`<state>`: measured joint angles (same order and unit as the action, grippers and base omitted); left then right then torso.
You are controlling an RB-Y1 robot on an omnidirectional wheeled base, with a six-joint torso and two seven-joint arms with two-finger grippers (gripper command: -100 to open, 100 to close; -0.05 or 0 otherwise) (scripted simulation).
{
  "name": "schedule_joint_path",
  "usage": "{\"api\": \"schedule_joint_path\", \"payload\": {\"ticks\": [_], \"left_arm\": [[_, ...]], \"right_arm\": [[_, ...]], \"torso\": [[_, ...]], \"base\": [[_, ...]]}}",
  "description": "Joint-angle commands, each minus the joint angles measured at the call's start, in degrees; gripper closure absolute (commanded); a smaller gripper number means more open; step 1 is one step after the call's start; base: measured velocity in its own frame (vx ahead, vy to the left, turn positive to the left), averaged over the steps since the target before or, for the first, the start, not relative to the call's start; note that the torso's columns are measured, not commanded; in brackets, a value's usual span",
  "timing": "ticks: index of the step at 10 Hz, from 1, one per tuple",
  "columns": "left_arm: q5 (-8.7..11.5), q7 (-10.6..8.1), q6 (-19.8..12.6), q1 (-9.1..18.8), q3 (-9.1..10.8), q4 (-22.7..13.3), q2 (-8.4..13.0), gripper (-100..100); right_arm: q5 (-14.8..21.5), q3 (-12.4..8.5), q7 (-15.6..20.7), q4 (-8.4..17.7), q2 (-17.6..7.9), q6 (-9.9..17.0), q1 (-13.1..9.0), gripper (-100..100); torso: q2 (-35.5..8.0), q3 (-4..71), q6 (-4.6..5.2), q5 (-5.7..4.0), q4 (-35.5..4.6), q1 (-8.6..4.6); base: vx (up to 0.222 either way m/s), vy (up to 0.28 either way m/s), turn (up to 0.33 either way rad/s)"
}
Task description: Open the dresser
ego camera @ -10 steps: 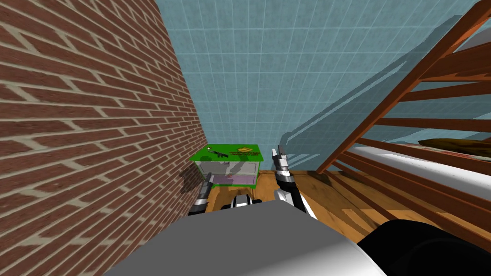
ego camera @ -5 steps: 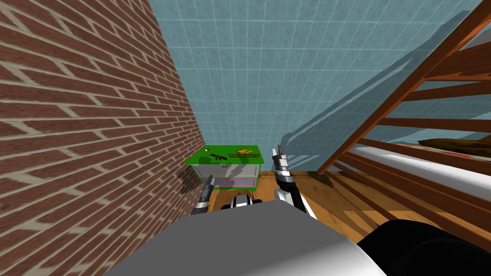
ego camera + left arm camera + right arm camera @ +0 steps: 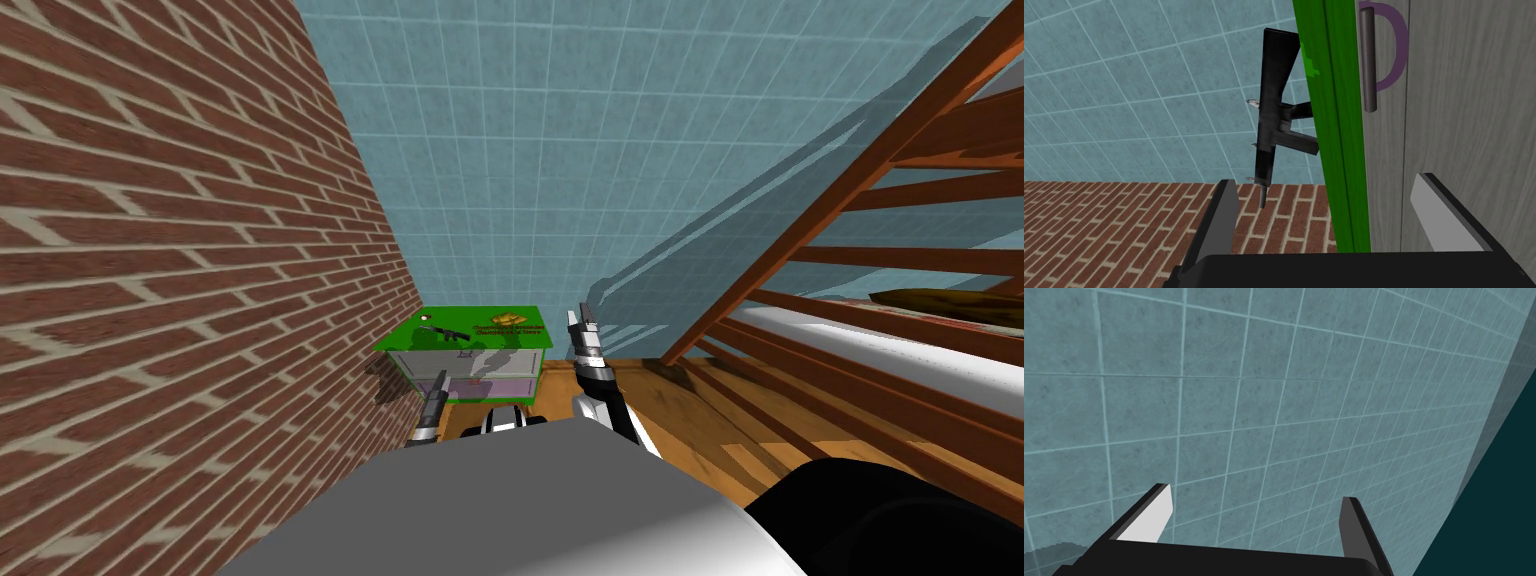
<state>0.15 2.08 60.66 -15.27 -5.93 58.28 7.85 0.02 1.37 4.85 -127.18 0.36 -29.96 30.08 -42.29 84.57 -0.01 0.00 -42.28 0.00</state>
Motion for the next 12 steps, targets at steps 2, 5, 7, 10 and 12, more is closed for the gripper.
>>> {"api": "schedule_joint_path", "payload": {"ticks": [2, 5, 7, 10, 12], "left_arm": [[-0.3, -0.02, 2.7, 0.9, -0.29, -5.2, -0.7, -100], [-0.7, -0.05, 5.5, 2.0, -0.63, -10.5, -2.2, -100], [-0.9, -0.06, 6.8, 2.6, -0.79, -13.0, -3.6, -100], [-2.3, -1.68, 8.2, 4.1, 0.7, -15.8, -3.8, -100], [-5.0, -5.09, 9.7, 5.9, 3.73, -18.5, -1.6, -100]], "right_arm": [[0.0, 0.0, 0.0, 0.0, 0.0, 0.0, 0.0, 0], [0.0, 0.0, 0.0, 0.0, 0.0, 0.0, 0.0, 0], [0.0, 0.0, 0.0, 0.0, 0.0, 0.0, 0.0, 0], [0.0, 0.0, 0.0, 0.0, 0.0, 0.0, 0.0, 0], [0.0, 0.0, 0.0, 0.0, 0.0, 0.0, 0.0, 0]], "torso": [[-0.1, 0.0, 0.0, 0.0, 0.0, 0.0], [0.1, 0.1, 0.01, 0.0, 0.0, 0.0], [0.0, 0.0, 0.0, 0.0, 0.0, -0.02], [-0.1, -0.1, 0.0, 0.0, 0.0, 0.01], [0.0, 0.0, 0.01, -0.07, 0.0, -0.23]], "base": [[0.07, 0.0, -0.026], [0.113, 0.001, -0.039], [0.089, 0.0, -0.027], [0.045, -0.014, 0.001], [0.032, -0.12, 0.071]]}}
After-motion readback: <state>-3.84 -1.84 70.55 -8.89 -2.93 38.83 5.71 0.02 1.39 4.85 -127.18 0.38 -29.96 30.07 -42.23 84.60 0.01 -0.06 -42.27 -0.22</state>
